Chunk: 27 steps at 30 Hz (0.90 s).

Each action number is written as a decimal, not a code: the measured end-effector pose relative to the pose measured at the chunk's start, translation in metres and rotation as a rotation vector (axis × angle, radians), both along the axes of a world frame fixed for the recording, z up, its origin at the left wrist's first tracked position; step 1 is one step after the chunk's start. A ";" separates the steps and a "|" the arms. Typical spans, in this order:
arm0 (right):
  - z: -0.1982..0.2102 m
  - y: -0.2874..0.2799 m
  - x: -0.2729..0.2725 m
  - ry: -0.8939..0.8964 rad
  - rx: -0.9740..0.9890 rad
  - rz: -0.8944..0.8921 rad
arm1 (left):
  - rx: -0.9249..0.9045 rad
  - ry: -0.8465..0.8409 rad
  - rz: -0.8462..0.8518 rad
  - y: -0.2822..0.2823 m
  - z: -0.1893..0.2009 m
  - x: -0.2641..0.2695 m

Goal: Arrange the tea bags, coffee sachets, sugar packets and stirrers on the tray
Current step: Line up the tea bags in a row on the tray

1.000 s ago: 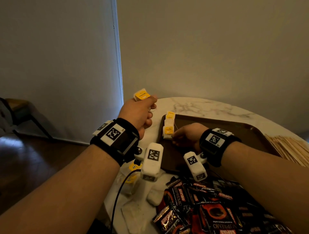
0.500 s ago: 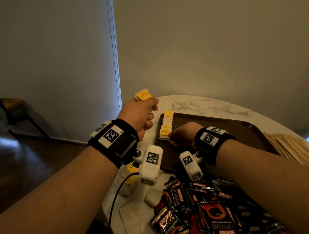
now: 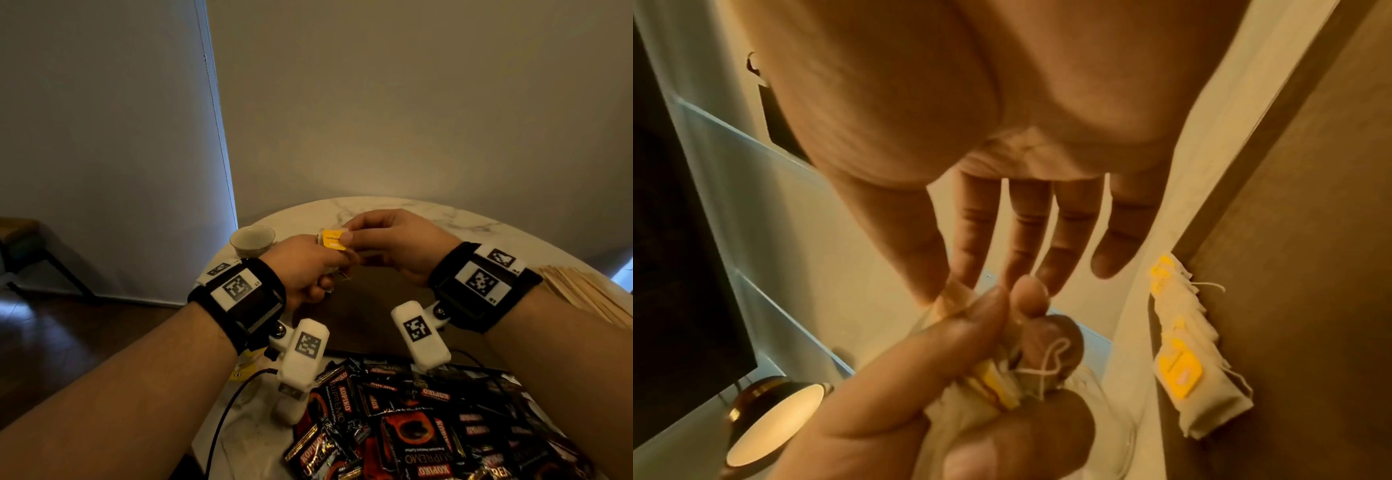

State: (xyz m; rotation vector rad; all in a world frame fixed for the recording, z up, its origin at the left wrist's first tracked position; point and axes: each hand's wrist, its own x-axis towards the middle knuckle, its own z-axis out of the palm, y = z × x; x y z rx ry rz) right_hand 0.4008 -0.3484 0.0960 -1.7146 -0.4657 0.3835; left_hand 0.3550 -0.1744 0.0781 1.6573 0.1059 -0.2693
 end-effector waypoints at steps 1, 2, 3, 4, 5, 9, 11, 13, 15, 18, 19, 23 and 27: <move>-0.002 -0.003 -0.001 -0.022 0.013 -0.009 | 0.013 -0.001 -0.015 -0.003 0.000 0.000; -0.003 -0.005 -0.002 -0.046 0.030 -0.024 | 0.025 0.000 -0.030 -0.005 -0.001 0.000; -0.003 -0.007 -0.002 -0.072 0.050 -0.046 | 0.034 0.005 -0.044 -0.006 -0.002 -0.001; -0.002 -0.009 -0.002 -0.091 0.085 -0.072 | 0.043 0.009 -0.056 -0.008 -0.002 -0.001; 0.000 -0.012 -0.001 -0.097 0.143 -0.096 | 0.052 0.015 -0.063 -0.008 -0.003 -0.003; 0.011 -0.023 0.001 -0.155 0.413 -0.162 | 0.069 0.012 0.013 -0.006 -0.008 -0.003; 0.013 -0.025 0.003 -0.288 0.280 -0.256 | 0.025 -0.037 0.102 -0.004 -0.010 -0.001; 0.011 -0.026 0.006 -0.320 0.182 -0.310 | -0.054 -0.113 0.193 -0.002 -0.008 0.001; 0.011 -0.025 0.005 -0.259 0.206 -0.278 | -0.098 -0.204 0.265 -0.002 -0.002 0.002; 0.011 -0.019 0.002 -0.267 0.165 -0.250 | -0.121 -0.315 0.308 -0.003 0.008 0.001; 0.011 -0.016 0.001 -0.274 0.144 -0.241 | -0.127 -0.342 0.303 -0.004 0.011 0.001; 0.007 -0.003 -0.001 -0.286 0.070 -0.231 | -0.102 -0.384 0.285 -0.007 0.016 0.004; 0.002 0.004 -0.002 -0.156 0.085 -0.179 | -0.031 -0.370 0.326 -0.003 0.011 0.008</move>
